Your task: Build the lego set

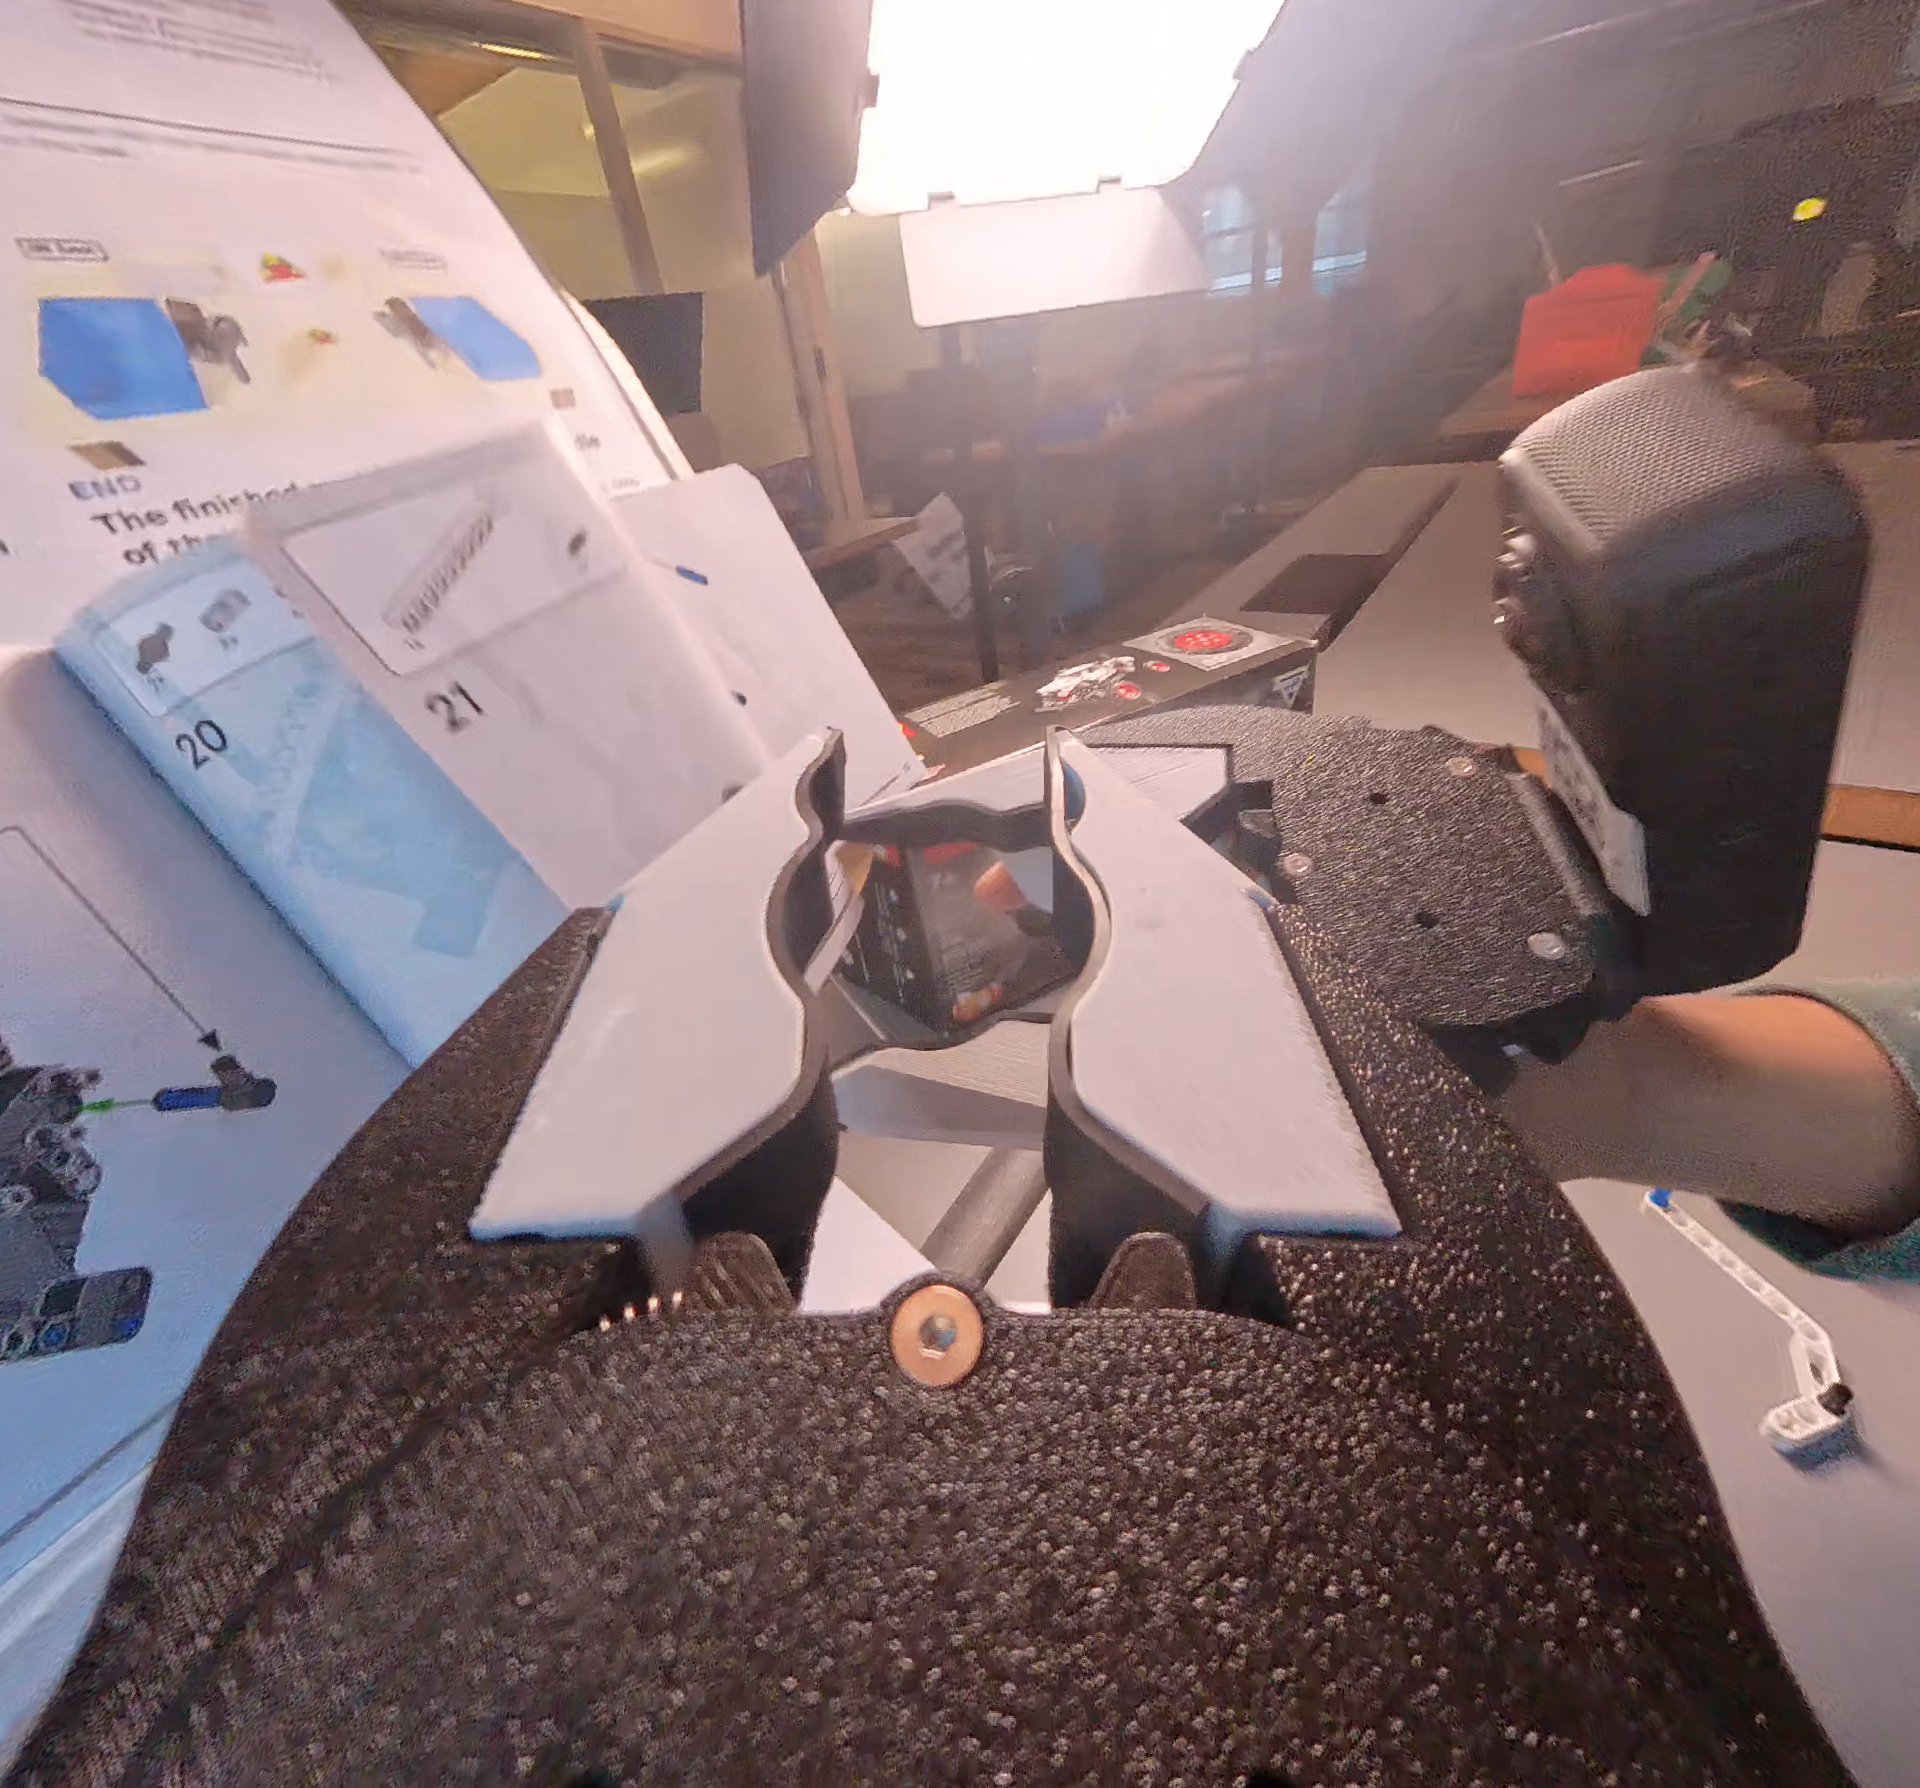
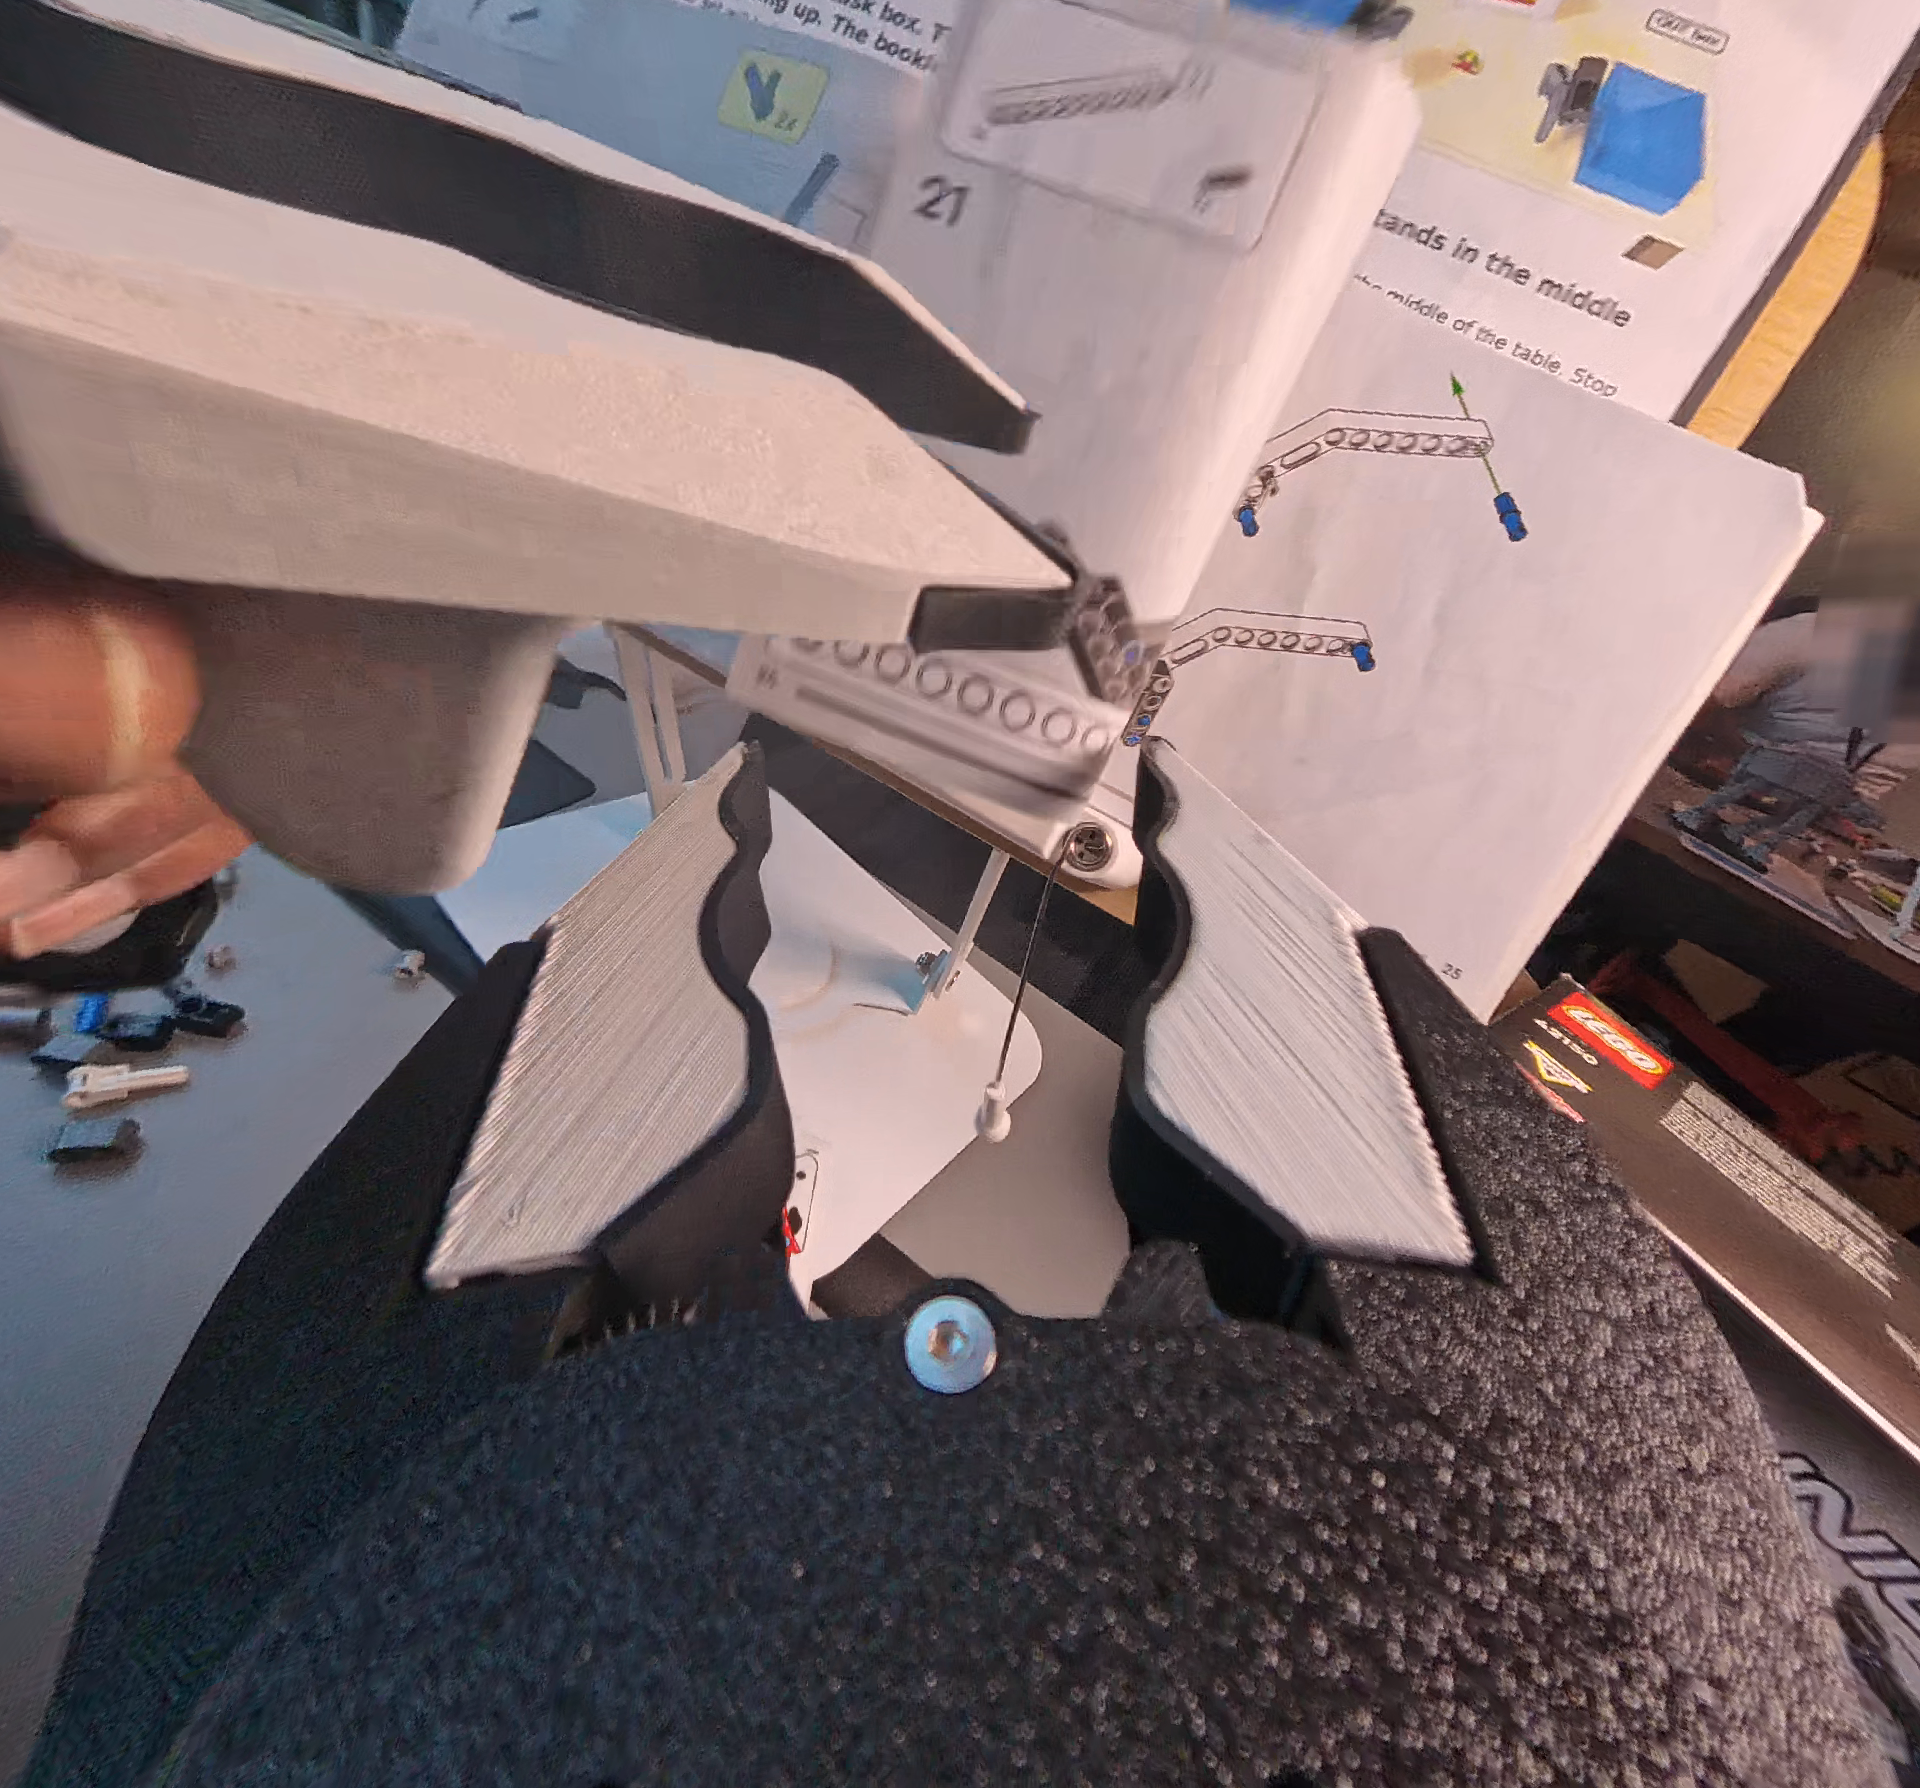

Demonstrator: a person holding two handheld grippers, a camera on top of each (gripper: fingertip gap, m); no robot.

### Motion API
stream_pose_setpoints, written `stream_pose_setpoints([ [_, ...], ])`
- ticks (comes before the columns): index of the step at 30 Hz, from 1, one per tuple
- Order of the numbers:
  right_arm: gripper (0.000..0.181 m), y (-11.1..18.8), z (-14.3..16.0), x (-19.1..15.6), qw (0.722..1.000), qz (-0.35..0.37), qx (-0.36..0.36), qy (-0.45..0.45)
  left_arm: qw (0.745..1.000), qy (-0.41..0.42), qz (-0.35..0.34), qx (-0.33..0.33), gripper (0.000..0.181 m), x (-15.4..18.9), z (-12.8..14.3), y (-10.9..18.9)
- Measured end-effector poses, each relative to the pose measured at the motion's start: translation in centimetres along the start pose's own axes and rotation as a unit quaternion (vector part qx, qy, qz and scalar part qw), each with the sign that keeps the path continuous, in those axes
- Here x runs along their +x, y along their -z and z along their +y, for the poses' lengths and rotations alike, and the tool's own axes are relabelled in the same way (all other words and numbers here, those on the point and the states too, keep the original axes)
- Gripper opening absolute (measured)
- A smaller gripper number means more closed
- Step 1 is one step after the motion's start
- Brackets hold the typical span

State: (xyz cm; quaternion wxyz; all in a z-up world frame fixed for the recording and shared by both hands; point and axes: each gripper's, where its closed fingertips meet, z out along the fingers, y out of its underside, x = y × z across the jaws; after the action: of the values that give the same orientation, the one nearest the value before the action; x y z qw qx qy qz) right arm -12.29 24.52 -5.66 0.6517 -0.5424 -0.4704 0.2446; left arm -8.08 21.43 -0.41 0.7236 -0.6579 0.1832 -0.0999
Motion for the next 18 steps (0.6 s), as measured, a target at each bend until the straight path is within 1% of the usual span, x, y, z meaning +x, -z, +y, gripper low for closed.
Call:
stream_pose_setpoints([
  [2, 0.062, -0.3, -0.4, 1.4, 0.999, 0.029, 0.009, -0.039, 1.0, -0.005, -0.007, 0.024, 0.045, 0.3, -1.5, 0.5],
  [3, 0.052, -0.3, -0.7, 2.5, 0.997, 0.047, 0.016, -0.053, 0.999, -0.007, -0.02, 0.044, 0.048, -0.1, -2.4, 1.2],
  [5, 0.031, -0.1, -0.9, 4.2, 0.995, 0.072, 0.028, -0.06, 0.993, -0.019, -0.069, 0.09, 0.047, -1.7, -4.1, 3.3],
  [7, 0.017, 0.0, -0.7, 5.5, 0.993, 0.081, 0.032, -0.075, 0.985, -0.016, -0.141, 0.102, 0.047, -4.8, -4.3, 5.6],
  [8, 0.016, 0.0, -0.5, 6.3, 0.992, 0.09, 0.031, -0.082, 0.981, -0.006, -0.169, 0.095, 0.047, -6.2, -3.7, 6.5],
  [10, 0.014, 0.1, 0.4, 7.9, 0.989, 0.114, 0.018, -0.087, 0.978, 0.022, -0.199, 0.065, 0.047, -8.5, -1.8, 7.5],
  [13, 0.018, 0.1, 2.2, 10.4, 0.984, 0.154, -0.014, -0.093, 0.97, 0.028, -0.24, 0.018, 0.05, -10.9, 1.1, 8.1],
  [15, 0.022, 0.3, 3.4, 11.9, 0.98, 0.176, -0.034, -0.088, 0.96, 0.02, -0.277, -0.019, 0.058, -12.4, 2.9, 8.5],
  [17, 0.026, 0.9, 4.3, 13.4, 0.974, 0.198, -0.053, -0.093, 0.947, 0.005, -0.32, -0.038, 0.077, -13.9, 3.9, 9.1],
  [18, 0.029, 1.4, 4.3, 14.0, 0.972, 0.207, -0.051, -0.103, 0.942, -0.004, -0.334, -0.042, 0.081, -14.5, 4.1, 9.4],
])
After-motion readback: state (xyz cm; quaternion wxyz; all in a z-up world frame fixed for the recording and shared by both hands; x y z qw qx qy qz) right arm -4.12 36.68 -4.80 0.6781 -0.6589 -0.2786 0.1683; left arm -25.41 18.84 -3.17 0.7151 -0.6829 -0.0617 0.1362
